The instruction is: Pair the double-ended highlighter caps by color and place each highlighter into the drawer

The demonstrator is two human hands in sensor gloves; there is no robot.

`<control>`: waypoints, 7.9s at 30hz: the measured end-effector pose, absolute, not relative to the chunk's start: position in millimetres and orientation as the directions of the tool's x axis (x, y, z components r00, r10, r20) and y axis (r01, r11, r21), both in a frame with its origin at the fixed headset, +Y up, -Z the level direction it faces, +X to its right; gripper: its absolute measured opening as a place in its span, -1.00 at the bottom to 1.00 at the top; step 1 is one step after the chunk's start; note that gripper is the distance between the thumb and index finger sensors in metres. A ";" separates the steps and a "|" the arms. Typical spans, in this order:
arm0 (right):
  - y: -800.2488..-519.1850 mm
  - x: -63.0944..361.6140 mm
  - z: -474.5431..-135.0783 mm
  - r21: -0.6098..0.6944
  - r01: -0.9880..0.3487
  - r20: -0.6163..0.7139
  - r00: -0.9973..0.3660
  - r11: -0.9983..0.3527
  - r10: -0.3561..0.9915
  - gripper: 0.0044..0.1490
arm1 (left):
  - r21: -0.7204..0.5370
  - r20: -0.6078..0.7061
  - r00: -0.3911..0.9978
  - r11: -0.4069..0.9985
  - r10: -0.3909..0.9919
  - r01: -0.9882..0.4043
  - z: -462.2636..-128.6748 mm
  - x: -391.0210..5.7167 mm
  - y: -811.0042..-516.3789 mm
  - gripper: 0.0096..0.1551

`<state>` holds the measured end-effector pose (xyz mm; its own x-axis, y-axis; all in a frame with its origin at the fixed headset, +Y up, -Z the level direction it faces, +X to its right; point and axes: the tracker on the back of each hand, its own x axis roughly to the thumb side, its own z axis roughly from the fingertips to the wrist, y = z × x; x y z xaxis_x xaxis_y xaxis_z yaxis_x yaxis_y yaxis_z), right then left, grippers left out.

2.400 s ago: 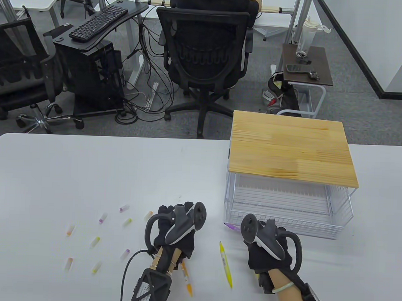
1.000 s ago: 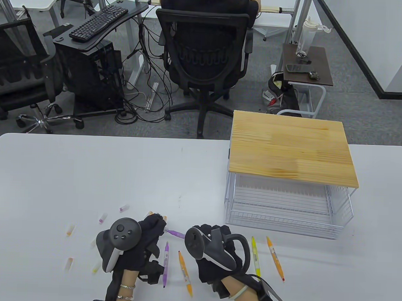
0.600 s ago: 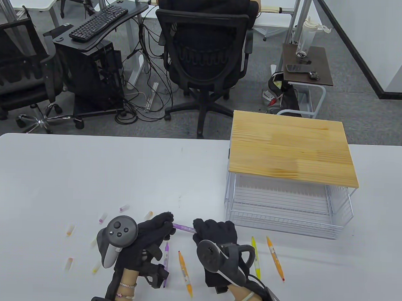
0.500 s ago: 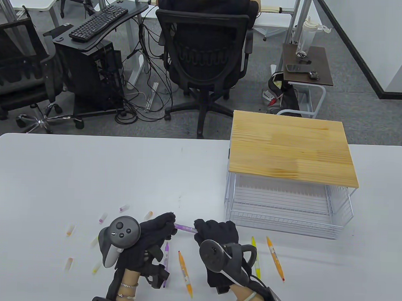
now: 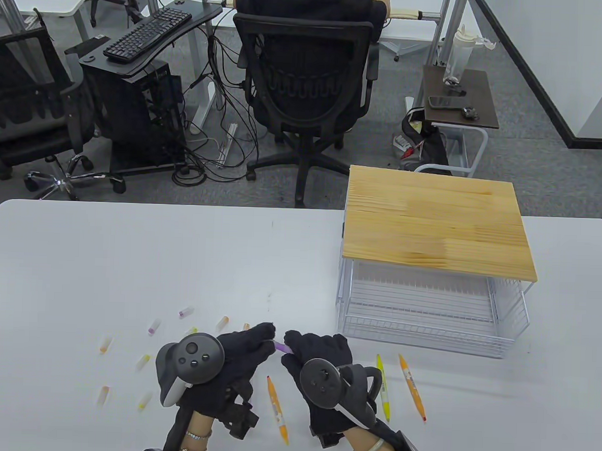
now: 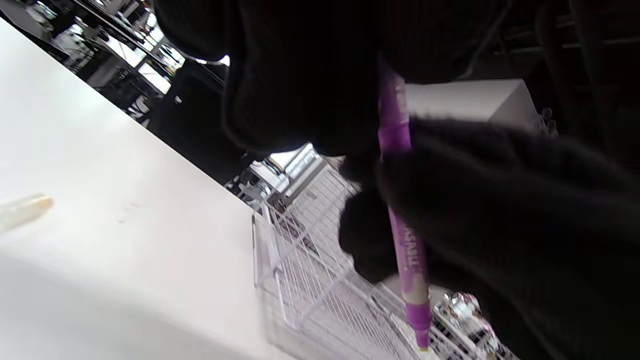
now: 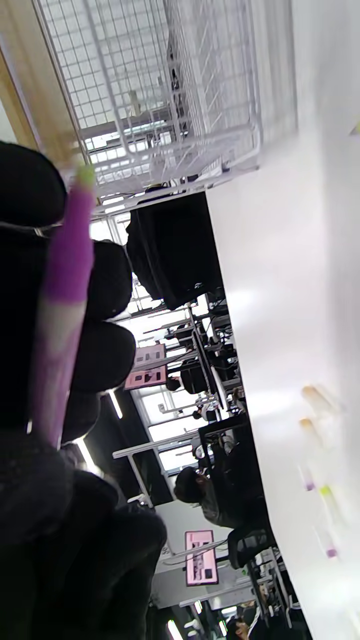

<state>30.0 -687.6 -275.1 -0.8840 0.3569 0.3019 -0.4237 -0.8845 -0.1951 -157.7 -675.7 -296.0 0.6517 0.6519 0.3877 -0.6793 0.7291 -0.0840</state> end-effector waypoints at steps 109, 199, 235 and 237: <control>-714.2 95.0 -324.0 0.524 -0.826 0.098 -0.183 -0.208 0.978 -0.52 | -0.047 0.121 0.568 0.576 0.814 -0.816 -320.5 -230.4 -704.0 -0.52; -772.7 204.8 -308.0 0.380 0.176 -0.234 -0.932 -0.908 -0.279 -0.10 | -0.119 0.204 0.904 0.926 0.377 -0.359 -320.9 -191.4 -707.6 -0.21; -690.3 196.3 -278.6 0.111 -0.152 -0.159 -0.978 -0.982 0.133 -0.38 | -0.027 0.058 0.962 0.964 0.266 -0.265 -324.5 -222.3 -704.0 -0.29; -675.7 178.7 -284.4 0.087 -0.189 -0.121 -0.977 -0.978 0.178 -0.38 | -0.059 0.040 0.974 0.974 0.222 -0.220 -331.0 -216.0 -709.8 -0.26</control>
